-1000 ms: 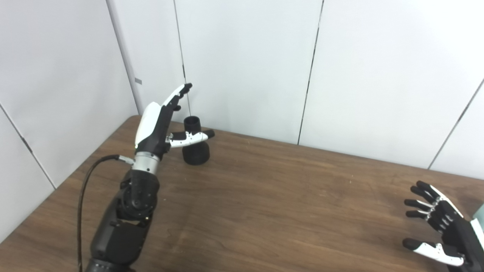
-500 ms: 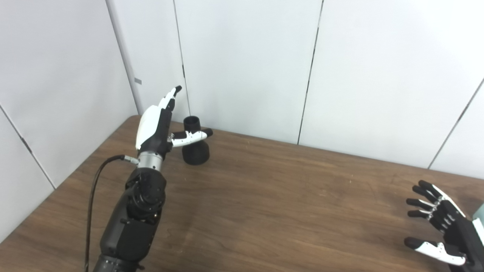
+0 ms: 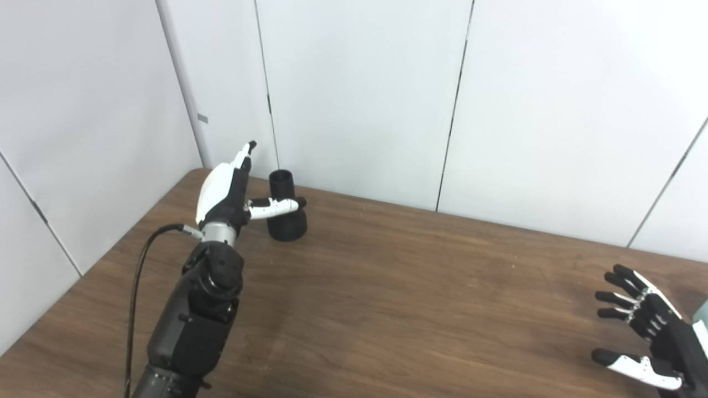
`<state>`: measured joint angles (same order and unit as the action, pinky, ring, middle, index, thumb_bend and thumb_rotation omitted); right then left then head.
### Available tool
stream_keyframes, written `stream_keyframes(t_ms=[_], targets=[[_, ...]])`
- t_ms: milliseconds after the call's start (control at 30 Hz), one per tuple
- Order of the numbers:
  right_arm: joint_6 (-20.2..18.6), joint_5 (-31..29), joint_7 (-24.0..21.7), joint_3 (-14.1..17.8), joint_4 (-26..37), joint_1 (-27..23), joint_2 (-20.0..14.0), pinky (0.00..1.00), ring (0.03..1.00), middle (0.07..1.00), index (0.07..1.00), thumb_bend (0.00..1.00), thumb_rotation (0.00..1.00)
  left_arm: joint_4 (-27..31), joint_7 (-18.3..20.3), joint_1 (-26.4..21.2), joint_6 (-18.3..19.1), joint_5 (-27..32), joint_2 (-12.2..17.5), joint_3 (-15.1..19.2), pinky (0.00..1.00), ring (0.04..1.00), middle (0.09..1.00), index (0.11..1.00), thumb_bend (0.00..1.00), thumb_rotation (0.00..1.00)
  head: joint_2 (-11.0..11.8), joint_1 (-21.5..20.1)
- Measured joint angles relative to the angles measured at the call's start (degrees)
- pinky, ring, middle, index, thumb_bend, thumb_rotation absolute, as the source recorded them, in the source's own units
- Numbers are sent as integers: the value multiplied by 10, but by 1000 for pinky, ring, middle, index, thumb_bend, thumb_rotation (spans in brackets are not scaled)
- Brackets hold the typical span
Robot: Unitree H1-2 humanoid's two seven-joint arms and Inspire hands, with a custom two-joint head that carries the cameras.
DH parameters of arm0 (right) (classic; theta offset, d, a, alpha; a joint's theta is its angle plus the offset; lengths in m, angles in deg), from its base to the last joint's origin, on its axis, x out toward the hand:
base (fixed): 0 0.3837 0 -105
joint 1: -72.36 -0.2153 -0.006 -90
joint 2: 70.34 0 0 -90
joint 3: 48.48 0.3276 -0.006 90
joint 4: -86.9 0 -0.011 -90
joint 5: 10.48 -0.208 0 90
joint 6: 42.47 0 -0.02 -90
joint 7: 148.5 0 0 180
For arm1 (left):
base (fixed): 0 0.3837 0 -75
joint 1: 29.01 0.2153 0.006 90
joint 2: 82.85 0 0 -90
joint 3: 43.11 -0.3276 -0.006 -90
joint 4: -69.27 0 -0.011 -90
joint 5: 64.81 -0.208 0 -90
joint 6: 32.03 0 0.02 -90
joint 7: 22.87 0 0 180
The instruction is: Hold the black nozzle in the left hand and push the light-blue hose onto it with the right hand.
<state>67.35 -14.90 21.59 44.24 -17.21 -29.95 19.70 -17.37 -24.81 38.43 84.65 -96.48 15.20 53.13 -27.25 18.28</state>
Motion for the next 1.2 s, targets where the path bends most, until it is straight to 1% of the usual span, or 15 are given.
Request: stream_keyframes(t_ms=[233,300,367,500,600,667,833,967,1100,1200], targets=[[0,-3,-4,0,1,1,-1,649,733,840,866,941,339,-39,19,-11,3,-18,9,3,1000,1000,998,1000,979,376,-3,8],[0,-5,-7,0,1,1,-1,648,734,840,866,947,349,-53,23,-15,4,-24,12,4,1000,1000,975,1000,989,393,-4,7],[0,-5,-8,0,1,2,-1,648,735,840,865,949,354,-71,27,-19,4,-24,17,4,1000,1000,964,1000,1000,408,-4,7],[-1,-5,-8,0,1,2,-1,647,736,840,865,951,355,-95,40,-24,4,-22,27,5,1000,1000,963,997,991,406,-5,6],[-2,-5,-9,0,1,2,-1,647,736,840,865,950,354,-96,61,-25,4,-23,28,11,1000,1000,961,962,992,403,-7,4],[-3,-5,-8,0,3,3,-1,647,736,840,865,949,352,-96,80,-25,4,-28,27,16,1000,1000,962,954,997,407,-7,2],[-13,-5,-8,0,9,8,-1,647,736,841,865,947,349,-97,114,-26,4,-60,26,26,1000,1000,968,946,990,402,-9,0],[-14,1,-8,-1,18,14,-1,645,737,842,866,943,343,-97,136,-28,4,-83,25,30,1000,1000,950,924,973,385,-11,-4],[-15,4,-7,-1,20,16,-1,640,738,843,866,934,326,-97,151,-31,4,-89,22,31,990,1000,918,889,957,355,-11,-5],[-15,5,-7,-1,22,17,-1,638,738,843,866,931,320,-97,159,-31,4,-88,22,30,993,1000,907,883,944,341,-13,-6]])
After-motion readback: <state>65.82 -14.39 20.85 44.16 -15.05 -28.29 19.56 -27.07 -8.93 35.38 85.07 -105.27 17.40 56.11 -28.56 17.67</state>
